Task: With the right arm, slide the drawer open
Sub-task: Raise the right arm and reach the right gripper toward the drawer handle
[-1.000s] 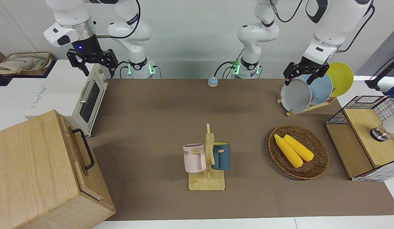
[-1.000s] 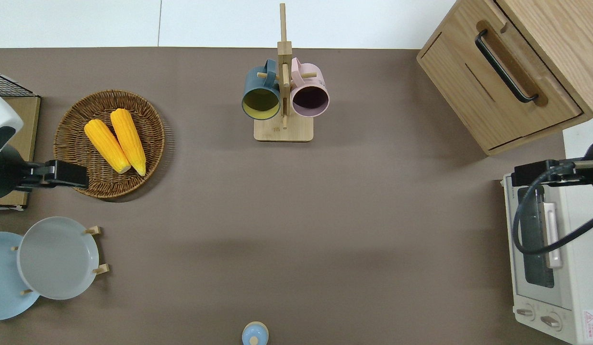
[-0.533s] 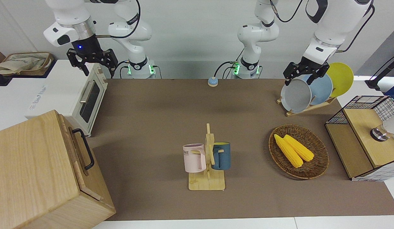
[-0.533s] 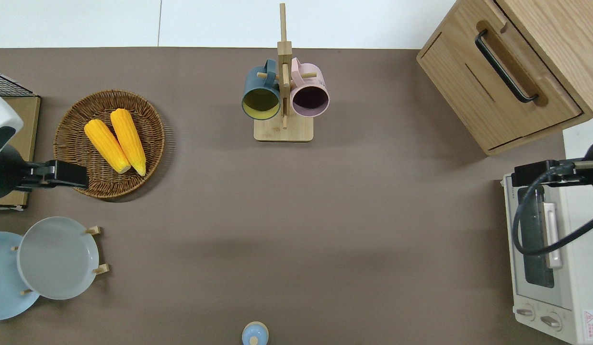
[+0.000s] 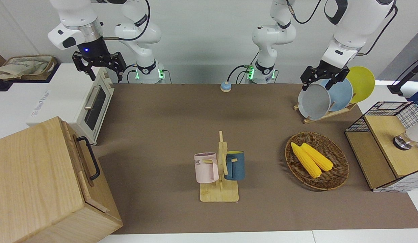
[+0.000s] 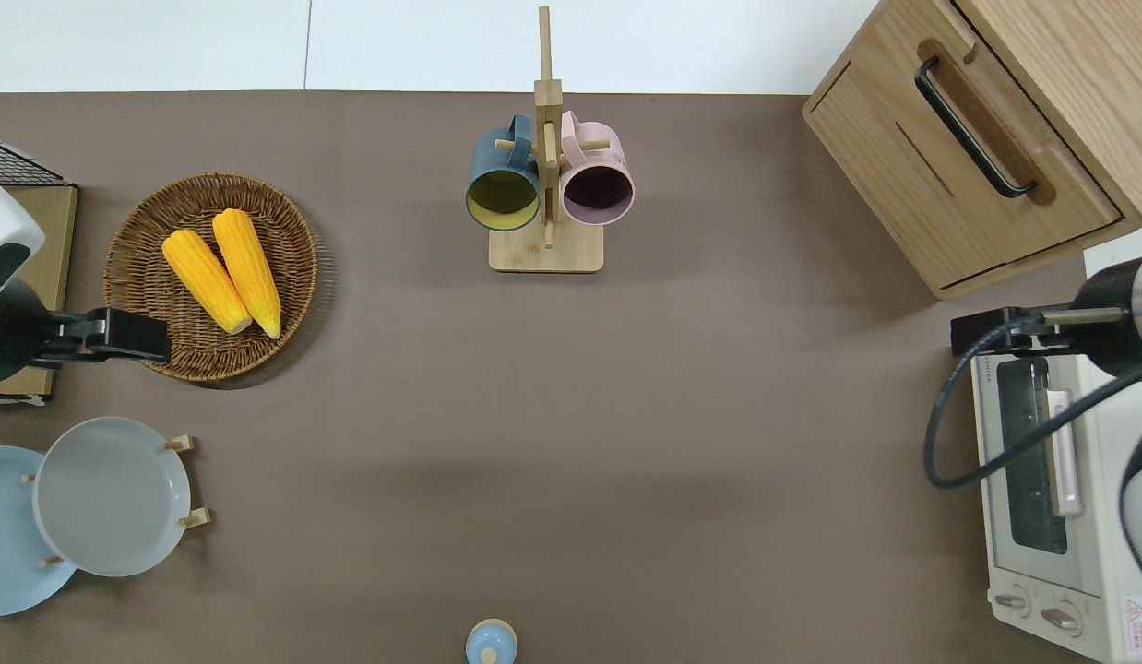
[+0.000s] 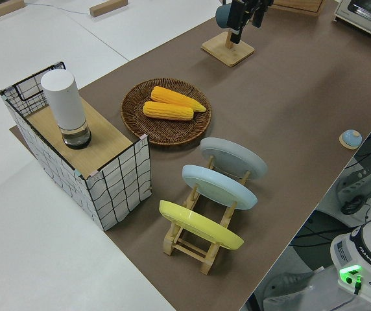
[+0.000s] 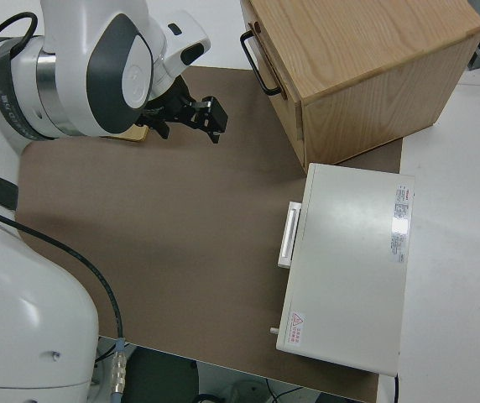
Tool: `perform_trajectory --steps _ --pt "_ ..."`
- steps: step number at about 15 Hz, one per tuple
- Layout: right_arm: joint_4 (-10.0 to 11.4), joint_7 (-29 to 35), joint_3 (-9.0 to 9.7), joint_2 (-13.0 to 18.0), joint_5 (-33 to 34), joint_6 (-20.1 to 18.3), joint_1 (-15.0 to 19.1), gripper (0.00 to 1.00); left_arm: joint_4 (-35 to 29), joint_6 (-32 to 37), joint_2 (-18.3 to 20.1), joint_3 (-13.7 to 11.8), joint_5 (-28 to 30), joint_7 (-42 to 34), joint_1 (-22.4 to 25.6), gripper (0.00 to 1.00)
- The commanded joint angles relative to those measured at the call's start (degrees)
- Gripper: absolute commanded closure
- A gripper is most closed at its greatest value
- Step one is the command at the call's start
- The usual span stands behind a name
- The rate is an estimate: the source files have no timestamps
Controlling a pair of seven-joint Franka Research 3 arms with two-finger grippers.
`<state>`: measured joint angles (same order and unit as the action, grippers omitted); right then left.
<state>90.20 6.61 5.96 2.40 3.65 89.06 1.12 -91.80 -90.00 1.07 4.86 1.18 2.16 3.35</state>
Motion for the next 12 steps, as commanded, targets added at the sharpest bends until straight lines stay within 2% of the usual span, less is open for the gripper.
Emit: perform_trajectory --steps 1,2,5,6,8,12 --pt "3.31 2.26 2.73 0.59 6.86 3.57 -0.42 0.015 0.04 0.27 0.42 -0.2 -0.74 -0.31 -0.27 0.0" --pt "3.92 2.88 3.96 0.5 9.33 4.01 -0.42 0.015 0.04 0.27 0.42 -0.2 -0.74 -0.4 -0.36 0.0" --pt "4.37 3.94 5.55 -0.03 13.91 4.63 -0.42 0.015 0.04 0.27 0.42 -0.2 -0.74 -0.4 -0.27 0.0" --pt "4.72 4.28 6.86 -0.46 16.88 4.63 -0.42 0.015 0.04 0.27 0.51 -0.12 -0.74 -0.31 -0.27 0.0" --pt "5.33 7.96 9.15 -0.99 21.64 4.63 -0.42 0.015 0.04 0.27 0.42 -0.12 -0.74 -0.31 -0.27 0.0" --pt "5.86 12.62 11.96 -3.27 29.99 4.46 -1.64 0.015 0.04 0.27 0.42 -0.2 -0.74 -0.4 -0.27 0.0"
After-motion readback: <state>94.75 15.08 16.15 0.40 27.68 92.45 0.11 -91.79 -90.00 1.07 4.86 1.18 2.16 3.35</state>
